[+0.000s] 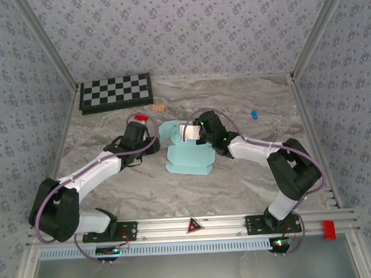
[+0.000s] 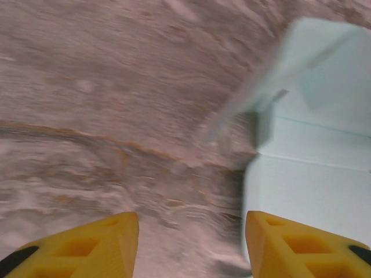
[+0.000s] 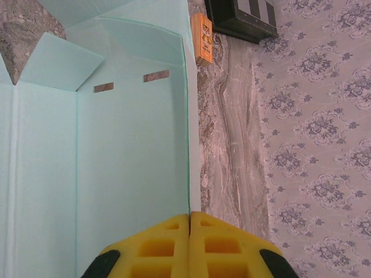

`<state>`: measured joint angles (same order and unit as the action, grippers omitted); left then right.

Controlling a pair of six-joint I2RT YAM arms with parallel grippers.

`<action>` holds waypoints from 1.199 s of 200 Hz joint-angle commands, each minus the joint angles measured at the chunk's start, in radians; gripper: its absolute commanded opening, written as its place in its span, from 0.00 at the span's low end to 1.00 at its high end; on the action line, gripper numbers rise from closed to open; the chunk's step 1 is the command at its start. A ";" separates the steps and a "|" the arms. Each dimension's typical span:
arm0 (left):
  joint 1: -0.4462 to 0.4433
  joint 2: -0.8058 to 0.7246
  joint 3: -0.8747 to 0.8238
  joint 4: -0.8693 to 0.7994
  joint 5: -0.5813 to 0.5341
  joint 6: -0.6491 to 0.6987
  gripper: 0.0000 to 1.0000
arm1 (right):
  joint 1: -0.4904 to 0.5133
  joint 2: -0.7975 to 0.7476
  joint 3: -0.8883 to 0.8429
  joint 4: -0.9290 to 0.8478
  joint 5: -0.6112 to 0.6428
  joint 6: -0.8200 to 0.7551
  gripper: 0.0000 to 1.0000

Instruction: Fold the paper box

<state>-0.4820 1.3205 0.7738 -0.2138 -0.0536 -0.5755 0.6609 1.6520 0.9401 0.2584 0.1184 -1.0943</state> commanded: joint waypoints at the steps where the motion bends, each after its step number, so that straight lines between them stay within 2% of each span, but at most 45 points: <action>1: 0.069 0.016 0.054 -0.065 -0.009 0.038 0.52 | 0.009 0.020 0.024 -0.040 -0.017 -0.021 0.00; 43: 0.154 0.167 0.135 -0.059 0.065 0.082 0.57 | 0.014 0.023 0.027 -0.043 -0.013 -0.019 0.00; 75: 0.158 0.293 0.221 -0.074 0.111 0.123 0.59 | 0.012 0.030 0.040 -0.045 -0.007 -0.021 0.00; 141: 0.158 0.456 0.362 -0.112 0.172 0.187 0.62 | 0.002 0.042 0.066 -0.066 -0.011 -0.021 0.00; 240: 0.158 0.376 0.324 -0.046 0.347 0.246 0.61 | -0.001 0.057 0.071 -0.069 0.004 -0.017 0.00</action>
<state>-0.3271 1.7576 1.1110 -0.2886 0.2123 -0.3634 0.6651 1.6886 0.9878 0.2291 0.1211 -1.0943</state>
